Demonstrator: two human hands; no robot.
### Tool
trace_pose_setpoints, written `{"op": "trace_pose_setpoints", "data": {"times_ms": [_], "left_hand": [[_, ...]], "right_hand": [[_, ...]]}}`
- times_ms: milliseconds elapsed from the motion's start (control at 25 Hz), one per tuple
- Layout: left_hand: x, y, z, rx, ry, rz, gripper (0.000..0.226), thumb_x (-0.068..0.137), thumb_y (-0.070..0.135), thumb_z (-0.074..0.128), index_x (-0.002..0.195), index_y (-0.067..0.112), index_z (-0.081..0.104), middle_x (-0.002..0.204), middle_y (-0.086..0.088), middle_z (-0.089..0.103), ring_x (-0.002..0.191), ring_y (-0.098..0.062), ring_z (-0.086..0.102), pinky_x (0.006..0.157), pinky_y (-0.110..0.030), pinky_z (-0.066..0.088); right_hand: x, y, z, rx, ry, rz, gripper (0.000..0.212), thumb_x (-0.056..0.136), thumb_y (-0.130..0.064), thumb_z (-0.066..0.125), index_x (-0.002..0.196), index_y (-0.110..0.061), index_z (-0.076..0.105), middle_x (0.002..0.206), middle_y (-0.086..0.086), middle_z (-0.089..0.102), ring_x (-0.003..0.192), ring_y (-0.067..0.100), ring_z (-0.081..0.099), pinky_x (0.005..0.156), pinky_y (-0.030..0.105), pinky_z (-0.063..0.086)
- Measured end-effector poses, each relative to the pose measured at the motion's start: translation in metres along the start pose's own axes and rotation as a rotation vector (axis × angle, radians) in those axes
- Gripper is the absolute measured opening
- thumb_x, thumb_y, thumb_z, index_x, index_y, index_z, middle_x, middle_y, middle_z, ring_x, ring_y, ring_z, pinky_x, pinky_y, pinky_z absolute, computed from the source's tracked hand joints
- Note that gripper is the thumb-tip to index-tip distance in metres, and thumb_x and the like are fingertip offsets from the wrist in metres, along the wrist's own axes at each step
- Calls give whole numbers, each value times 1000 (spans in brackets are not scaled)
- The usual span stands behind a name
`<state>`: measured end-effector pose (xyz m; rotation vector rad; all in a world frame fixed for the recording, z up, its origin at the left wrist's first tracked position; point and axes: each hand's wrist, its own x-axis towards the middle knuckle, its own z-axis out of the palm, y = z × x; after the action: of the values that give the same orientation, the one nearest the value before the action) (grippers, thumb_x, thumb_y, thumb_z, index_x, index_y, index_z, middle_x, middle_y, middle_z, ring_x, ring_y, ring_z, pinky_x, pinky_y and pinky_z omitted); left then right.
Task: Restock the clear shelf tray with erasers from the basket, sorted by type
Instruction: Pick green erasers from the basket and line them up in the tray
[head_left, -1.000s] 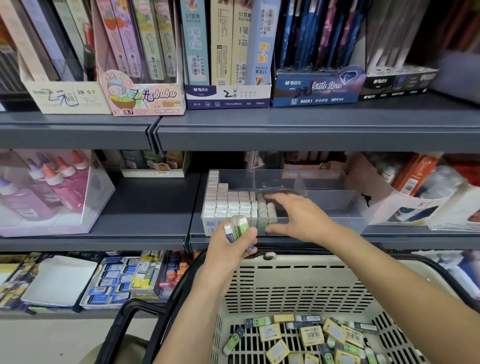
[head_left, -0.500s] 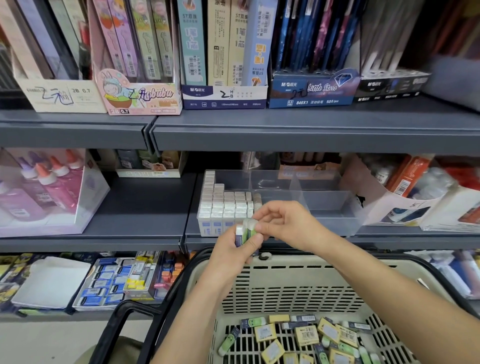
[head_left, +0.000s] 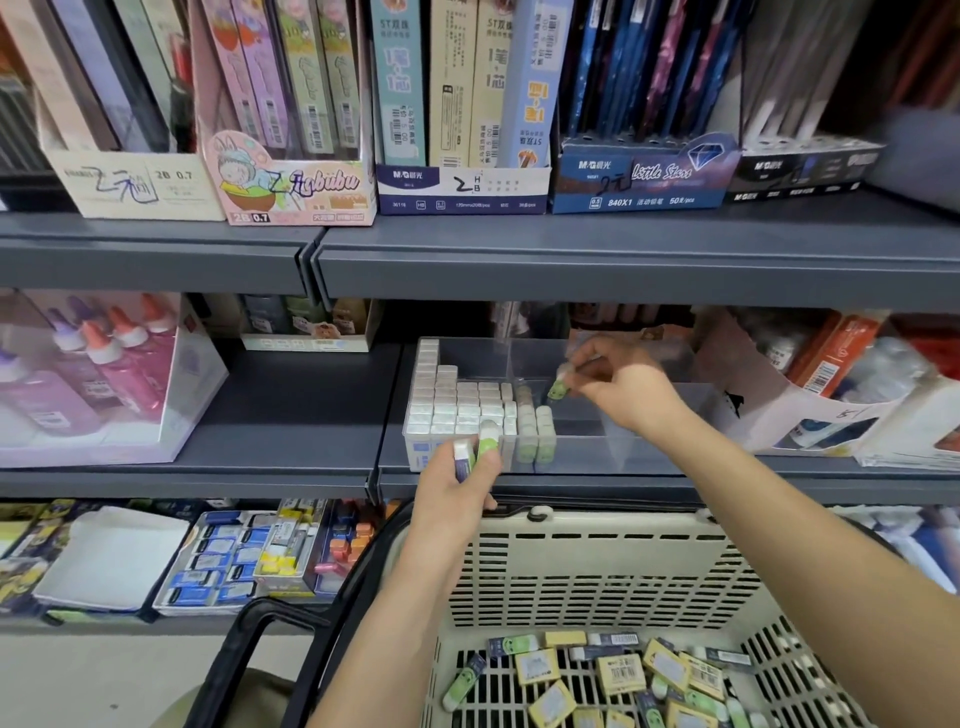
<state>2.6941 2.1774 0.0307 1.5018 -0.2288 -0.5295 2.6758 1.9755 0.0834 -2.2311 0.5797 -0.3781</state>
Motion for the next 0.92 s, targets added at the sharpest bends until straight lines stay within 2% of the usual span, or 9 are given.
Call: {"op": "trace_pose_setpoints", "data": {"times_ms": [200, 320, 400, 480, 560, 600, 680, 800, 920], "left_hand": [[0, 2, -3, -4, 45, 40, 12, 89, 33, 58, 100, 38, 60, 100, 0, 65, 65, -10, 46, 66, -22, 43], [-1, 4, -3, -43, 58, 40, 14, 88, 29, 61, 102, 33, 63, 89, -1, 64, 66, -12, 48, 63, -24, 42], [-1, 4, -2, -53, 65, 33, 16, 87, 25, 63, 103, 29, 63, 91, -3, 64, 66, -13, 48, 61, -25, 42], [-2, 5, -1, -57, 66, 25, 21, 86, 22, 65, 107, 25, 63, 94, -4, 65, 62, -12, 47, 57, -22, 43], [-3, 7, -1, -44, 56, 29, 26, 85, 23, 66, 111, 21, 63, 90, -2, 64, 57, -10, 44, 55, -20, 42], [-3, 8, -1, -33, 49, 36, 27, 85, 23, 66, 111, 21, 63, 87, -1, 64, 56, -9, 44, 54, -19, 42], [-5, 10, 1, 2, 31, 65, 20, 84, 22, 67, 104, 25, 64, 79, 4, 62, 54, -5, 44, 56, -18, 42], [-7, 11, 3, 47, 4, 118, 15, 84, 21, 67, 92, 32, 63, 79, 10, 61, 64, -3, 48, 72, -25, 42], [-6, 8, 4, 60, 43, 108, 16, 87, 31, 62, 103, 29, 62, 89, 11, 60, 75, -4, 49, 79, -26, 42]], "right_hand": [[5, 6, 17, -61, -231, 30, 9, 91, -15, 55, 86, -22, 53, 98, 4, 67, 79, 14, 67, 82, 40, 56], [7, 6, 17, -133, -301, 25, 10, 95, -11, 47, 94, -18, 55, 100, 3, 64, 83, 14, 67, 84, 40, 55], [6, 5, 15, -175, -333, 16, 13, 96, -11, 44, 98, -18, 55, 105, 4, 63, 89, 17, 67, 87, 39, 54], [3, 1, 11, -316, -274, -44, 17, 96, -14, 44, 106, -17, 58, 110, 3, 64, 95, 17, 63, 86, 29, 49], [-7, -10, 7, -369, -113, -160, 20, 95, -20, 47, 106, -17, 63, 103, -1, 67, 92, 14, 61, 80, 22, 43], [-15, -16, 7, -294, -100, -208, 20, 94, -24, 49, 103, -18, 66, 96, -4, 69, 86, 12, 61, 78, 22, 44], [-33, -29, 12, -91, -227, -235, 18, 90, -31, 56, 99, -21, 68, 84, -10, 67, 80, 10, 63, 78, 25, 50], [-50, -33, 20, -11, -402, -211, 9, 88, -23, 62, 96, -20, 66, 80, -7, 65, 77, 13, 65, 76, 25, 53], [-44, -31, 6, 190, -344, -147, 4, 87, -13, 62, 87, -16, 64, 77, 0, 67, 69, 8, 66, 69, 20, 55]]}}
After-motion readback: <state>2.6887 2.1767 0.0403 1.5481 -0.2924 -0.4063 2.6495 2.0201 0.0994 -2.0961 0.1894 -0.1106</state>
